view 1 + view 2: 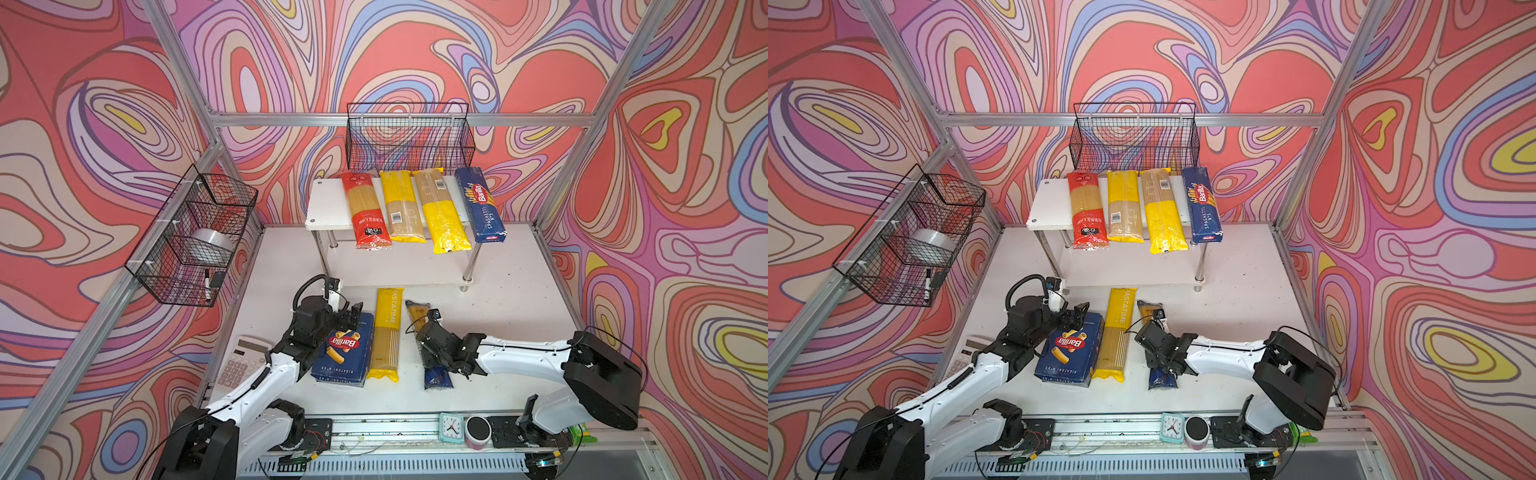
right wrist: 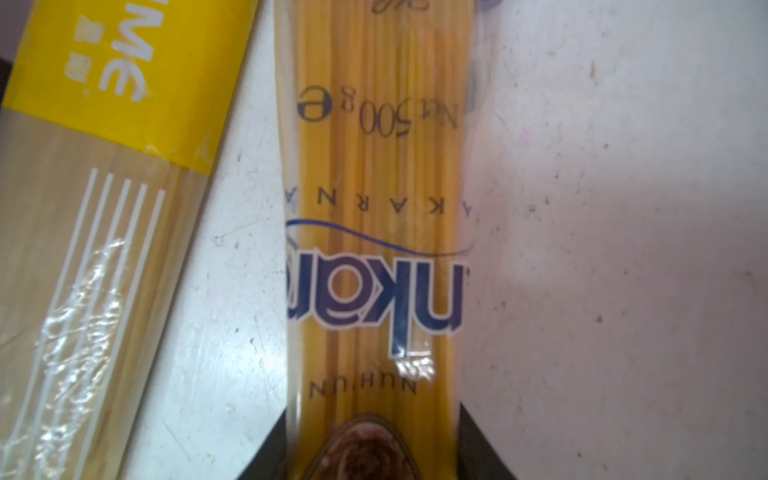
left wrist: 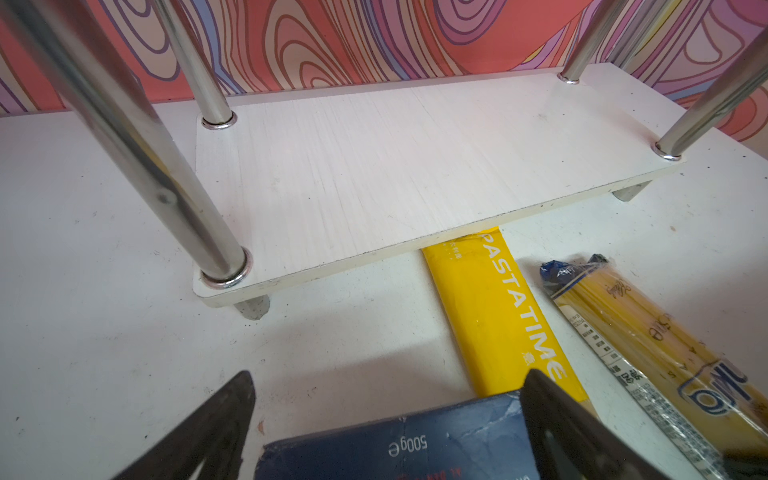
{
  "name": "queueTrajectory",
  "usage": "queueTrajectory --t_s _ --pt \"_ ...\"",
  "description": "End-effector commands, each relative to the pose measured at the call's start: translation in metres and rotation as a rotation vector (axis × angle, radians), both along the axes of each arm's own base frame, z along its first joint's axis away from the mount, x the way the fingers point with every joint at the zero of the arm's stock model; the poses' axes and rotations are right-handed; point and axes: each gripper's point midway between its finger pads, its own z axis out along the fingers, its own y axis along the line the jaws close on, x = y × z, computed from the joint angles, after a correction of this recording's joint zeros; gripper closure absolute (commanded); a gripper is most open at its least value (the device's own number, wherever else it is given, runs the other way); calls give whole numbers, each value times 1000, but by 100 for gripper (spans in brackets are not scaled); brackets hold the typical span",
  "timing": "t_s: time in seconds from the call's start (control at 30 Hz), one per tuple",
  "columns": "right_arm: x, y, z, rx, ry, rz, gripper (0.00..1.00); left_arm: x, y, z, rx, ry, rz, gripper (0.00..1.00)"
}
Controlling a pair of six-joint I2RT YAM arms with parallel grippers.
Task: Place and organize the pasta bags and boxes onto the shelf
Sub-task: 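Lift the ankara bag upright off the table with the right gripper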
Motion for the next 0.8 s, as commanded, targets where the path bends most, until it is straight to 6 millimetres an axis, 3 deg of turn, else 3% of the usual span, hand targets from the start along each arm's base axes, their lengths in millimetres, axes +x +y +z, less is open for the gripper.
queueTrajectory --t_s 0.0,0.2,0.47,0.77 --pt "0 -10 4 -13 -18 -30 63 5 1 11 -7 -29 7 0" --pt "5 -9 16 19 -57 -46 80 5 1 11 -7 -28 6 0" --pt "10 -8 43 45 -106 -50 88 5 0 11 -6 -28 4 0" --pt "10 -48 80 76 -201 -175 100 6 -2 10 -3 -17 -8 0"
